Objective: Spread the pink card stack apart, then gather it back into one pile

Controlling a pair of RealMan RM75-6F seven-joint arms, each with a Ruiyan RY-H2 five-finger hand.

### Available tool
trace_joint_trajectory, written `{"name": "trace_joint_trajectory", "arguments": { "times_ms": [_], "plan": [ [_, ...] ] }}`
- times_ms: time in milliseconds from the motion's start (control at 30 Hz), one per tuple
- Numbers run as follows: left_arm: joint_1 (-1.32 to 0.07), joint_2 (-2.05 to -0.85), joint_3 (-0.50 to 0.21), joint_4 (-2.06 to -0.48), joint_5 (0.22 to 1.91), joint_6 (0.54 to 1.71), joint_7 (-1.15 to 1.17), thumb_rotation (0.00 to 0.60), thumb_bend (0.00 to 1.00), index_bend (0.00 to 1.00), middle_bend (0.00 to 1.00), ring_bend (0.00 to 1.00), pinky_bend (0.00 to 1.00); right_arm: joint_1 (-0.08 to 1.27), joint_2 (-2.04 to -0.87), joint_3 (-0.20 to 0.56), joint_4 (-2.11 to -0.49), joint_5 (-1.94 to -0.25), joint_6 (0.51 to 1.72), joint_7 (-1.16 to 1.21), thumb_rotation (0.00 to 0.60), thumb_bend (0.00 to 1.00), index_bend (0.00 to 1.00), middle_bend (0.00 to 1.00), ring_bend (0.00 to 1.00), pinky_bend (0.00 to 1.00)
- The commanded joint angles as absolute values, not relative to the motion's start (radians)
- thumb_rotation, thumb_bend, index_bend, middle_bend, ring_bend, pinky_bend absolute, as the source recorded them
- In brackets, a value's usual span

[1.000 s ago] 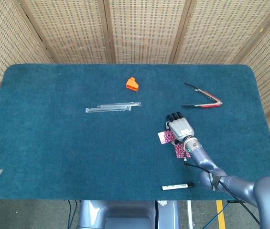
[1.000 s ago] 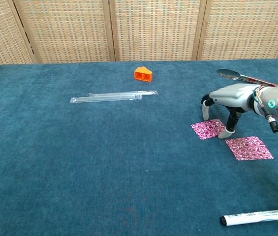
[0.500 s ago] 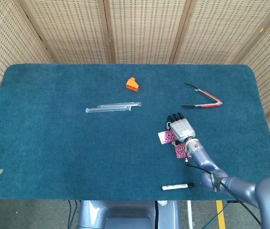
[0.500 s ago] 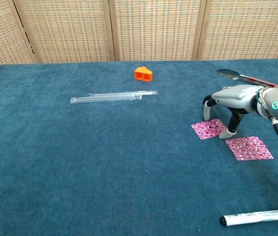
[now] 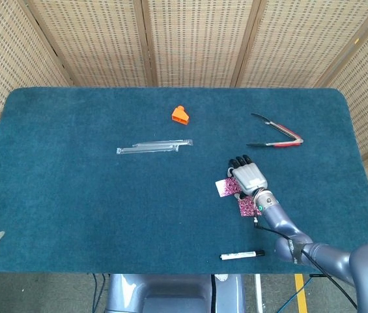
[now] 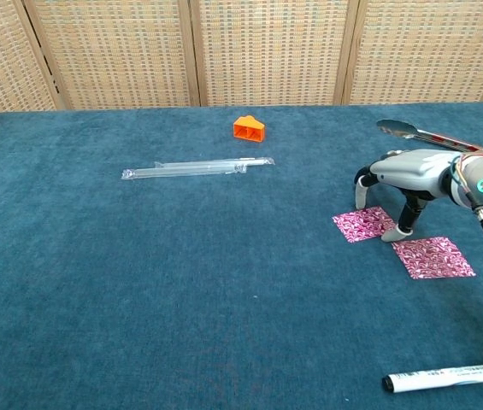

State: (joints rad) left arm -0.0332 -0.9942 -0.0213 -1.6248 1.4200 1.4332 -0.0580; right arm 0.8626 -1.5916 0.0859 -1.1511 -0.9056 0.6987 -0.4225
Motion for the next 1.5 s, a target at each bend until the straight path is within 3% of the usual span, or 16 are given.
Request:
{"name": "trace_joint_trajectory", "arguments": {
  "times_ms": [33,900,1233,1500],
  "plan": [
    [-0.033,-0.994,-0.021,-1.626,1.421,1.433,-0.057,0.43,0.1,0.17,0.0,0.0,0.0,0.859,-1.587,0.085,-1.157,-0.911,0.701,-0.418,0.6,0.26,0.4,0.11,0.0,0.0],
    [-0.029,-0.995,-0.019,-1.621,1.416,1.432,-0.062,0.429,0.1,0.17,0.0,0.0,0.0,0.855,-1.606,0.09,-1.131,-0.926,0.694,-0.408,0.6,0.26,0.46,0.14,0.0,0.0],
    [-0.029,-0.998,-0.019,-1.614,1.414,1.43,-0.066,0.429,0.1,0.17,0.0,0.0,0.0,0.857,-1.614,0.096,-1.117,-0.928,0.692,-0.406,0.6,0.36,0.52,0.16,0.0,0.0],
    [-0.028,-0.999,-0.019,-1.613,1.413,1.43,-0.067,0.429,0.1,0.17,0.0,0.0,0.0,0.858,-1.605,0.103,-1.132,-0.931,0.696,-0.405,0.6,0.37,0.53,0.16,0.0,0.0]
  ]
}}
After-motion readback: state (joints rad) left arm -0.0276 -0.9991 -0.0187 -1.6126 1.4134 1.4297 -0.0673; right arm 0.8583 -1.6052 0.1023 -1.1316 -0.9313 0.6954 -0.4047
